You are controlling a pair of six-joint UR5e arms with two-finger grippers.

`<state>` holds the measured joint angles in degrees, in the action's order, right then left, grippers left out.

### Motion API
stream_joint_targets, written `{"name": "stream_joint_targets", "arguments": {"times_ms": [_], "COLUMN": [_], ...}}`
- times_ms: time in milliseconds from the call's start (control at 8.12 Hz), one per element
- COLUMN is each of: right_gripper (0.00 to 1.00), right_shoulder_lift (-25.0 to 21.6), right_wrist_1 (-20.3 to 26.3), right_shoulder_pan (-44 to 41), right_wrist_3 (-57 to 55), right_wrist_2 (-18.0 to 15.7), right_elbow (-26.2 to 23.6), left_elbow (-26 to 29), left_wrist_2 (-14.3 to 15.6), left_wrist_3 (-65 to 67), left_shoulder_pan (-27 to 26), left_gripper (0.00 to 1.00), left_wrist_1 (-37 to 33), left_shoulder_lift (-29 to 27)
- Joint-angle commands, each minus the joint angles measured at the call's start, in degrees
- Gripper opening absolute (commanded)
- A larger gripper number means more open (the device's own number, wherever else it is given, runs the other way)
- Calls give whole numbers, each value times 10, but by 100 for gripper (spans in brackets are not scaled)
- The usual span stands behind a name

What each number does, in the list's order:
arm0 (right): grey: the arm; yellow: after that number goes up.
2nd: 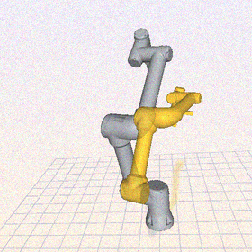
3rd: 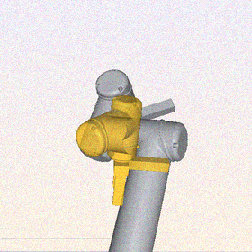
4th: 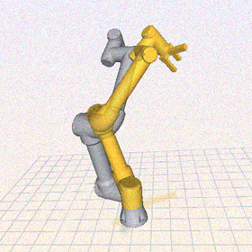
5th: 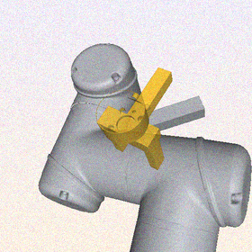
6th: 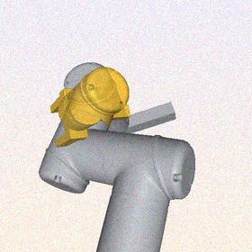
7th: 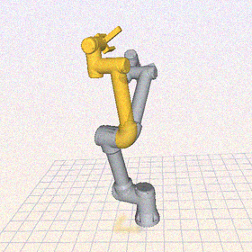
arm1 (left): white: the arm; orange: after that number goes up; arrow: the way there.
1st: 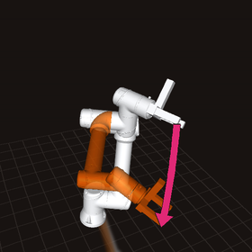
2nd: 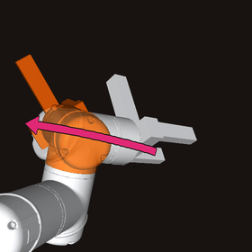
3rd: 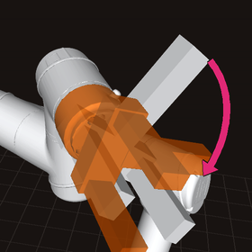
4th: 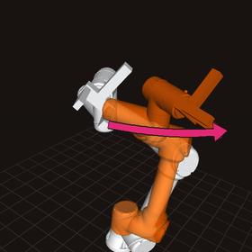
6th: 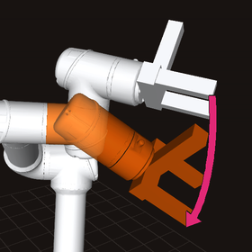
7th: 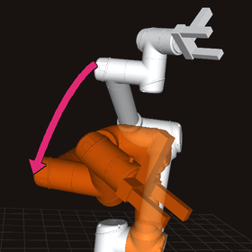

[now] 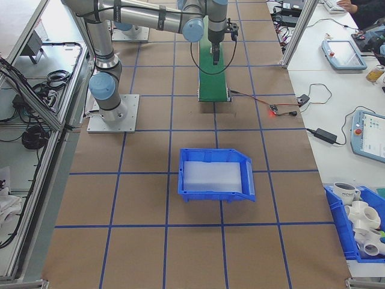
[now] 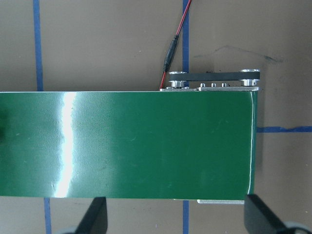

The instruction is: Move button from left to right

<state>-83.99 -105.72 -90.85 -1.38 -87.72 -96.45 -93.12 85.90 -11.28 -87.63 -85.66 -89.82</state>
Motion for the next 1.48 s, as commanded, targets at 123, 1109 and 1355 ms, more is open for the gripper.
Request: {"name": "stream_joint_targets", "arguments": {"times_ms": [123, 1109, 1355], "right_gripper": [100, 100, 100], "right_shoulder_lift": [58, 69, 76], "right_wrist_1": [-64, -66, -90], "right_shoulder_pan": [17, 16, 16], "right_wrist_3": [-47, -121, -168], "right_wrist_2": [4, 65, 102], "right_elbow": [-47, -50, -44], "left_elbow": [2, 0, -2], "left_wrist_2": [0, 0, 0], "left_wrist_3": [-6, -6, -6], "left_shoulder_pan": [-1, -1, -1], "left_gripper": [100, 100, 100], "left_wrist_1": [20, 20, 20], "left_shoulder_lift": [4, 1, 1]}}
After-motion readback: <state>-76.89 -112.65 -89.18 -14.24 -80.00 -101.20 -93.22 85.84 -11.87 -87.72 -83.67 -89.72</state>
